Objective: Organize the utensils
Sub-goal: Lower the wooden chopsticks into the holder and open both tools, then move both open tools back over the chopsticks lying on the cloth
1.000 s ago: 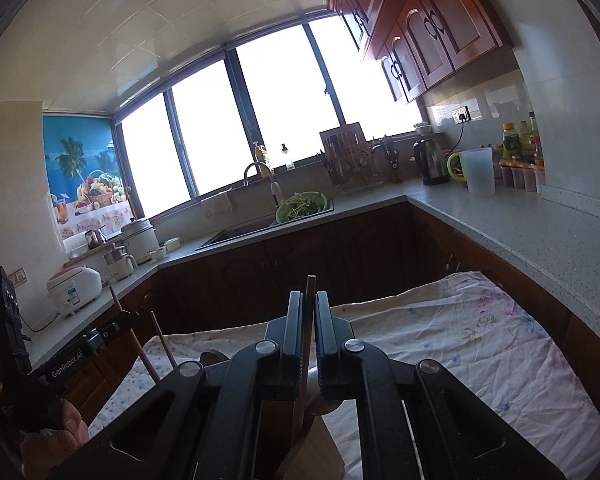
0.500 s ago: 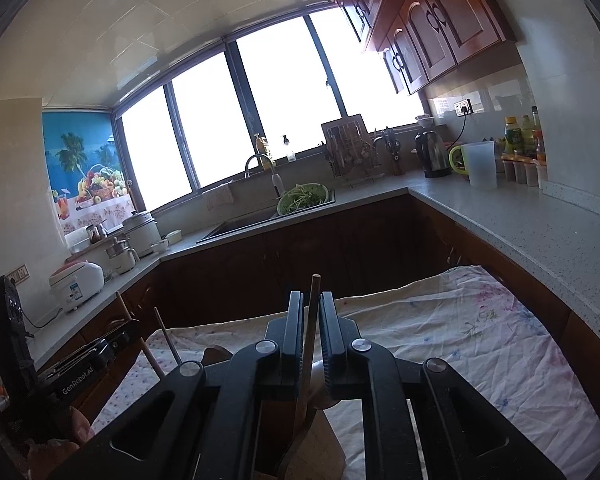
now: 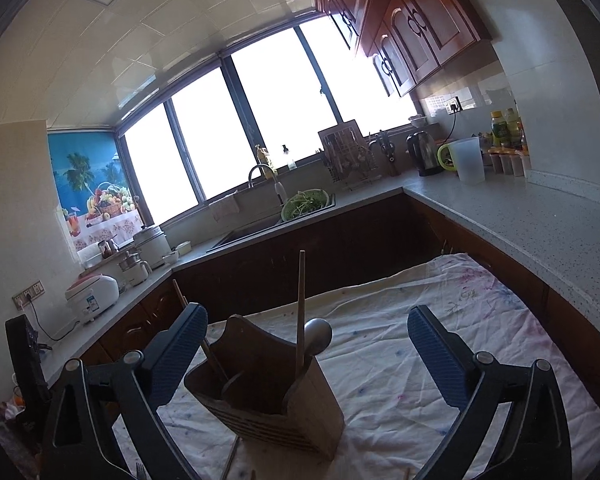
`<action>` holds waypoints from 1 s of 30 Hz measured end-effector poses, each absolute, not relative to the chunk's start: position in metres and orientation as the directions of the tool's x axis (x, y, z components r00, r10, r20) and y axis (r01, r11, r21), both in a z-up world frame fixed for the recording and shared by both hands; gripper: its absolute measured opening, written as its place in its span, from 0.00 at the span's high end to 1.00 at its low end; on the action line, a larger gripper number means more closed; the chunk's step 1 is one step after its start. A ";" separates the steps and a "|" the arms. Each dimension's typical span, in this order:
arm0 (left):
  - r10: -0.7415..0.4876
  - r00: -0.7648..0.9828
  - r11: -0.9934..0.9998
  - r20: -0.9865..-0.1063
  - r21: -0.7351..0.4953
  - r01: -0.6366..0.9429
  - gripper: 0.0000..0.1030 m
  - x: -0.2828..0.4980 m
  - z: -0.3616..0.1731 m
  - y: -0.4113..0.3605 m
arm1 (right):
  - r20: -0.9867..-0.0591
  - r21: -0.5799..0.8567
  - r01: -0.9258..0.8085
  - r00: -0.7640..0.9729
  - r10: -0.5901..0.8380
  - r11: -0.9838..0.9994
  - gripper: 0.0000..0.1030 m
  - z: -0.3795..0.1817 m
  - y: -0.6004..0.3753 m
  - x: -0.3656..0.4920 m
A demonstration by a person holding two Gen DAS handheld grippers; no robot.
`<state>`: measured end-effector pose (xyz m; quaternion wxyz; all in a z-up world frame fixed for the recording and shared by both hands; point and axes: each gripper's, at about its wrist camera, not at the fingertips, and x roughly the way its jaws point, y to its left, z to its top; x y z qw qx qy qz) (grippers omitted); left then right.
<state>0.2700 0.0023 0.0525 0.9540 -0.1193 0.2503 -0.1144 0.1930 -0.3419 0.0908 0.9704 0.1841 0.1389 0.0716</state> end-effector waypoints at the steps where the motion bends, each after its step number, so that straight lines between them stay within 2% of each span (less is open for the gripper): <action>1: -0.273 0.841 0.947 -0.467 -0.283 0.151 0.23 0.265 0.049 0.003 | -0.255 0.381 -0.087 0.947 0.195 0.920 0.01 0.088 -0.343 0.187; 14: -0.263 0.737 0.958 -0.623 -0.261 0.121 0.22 0.198 0.003 0.010 | -0.409 0.397 -0.033 0.888 0.209 0.917 0.01 0.036 -0.347 0.103; 24: -0.263 0.669 0.962 -0.695 -0.243 0.125 0.22 0.178 -0.028 0.003 | -0.508 0.388 0.037 0.842 0.180 0.921 0.01 -0.005 -0.349 0.071; 30: -0.266 0.644 0.964 -0.718 -0.219 0.153 0.22 0.178 -0.033 -0.011 | -0.530 0.377 0.039 0.829 0.181 0.925 0.01 -0.011 -0.349 0.073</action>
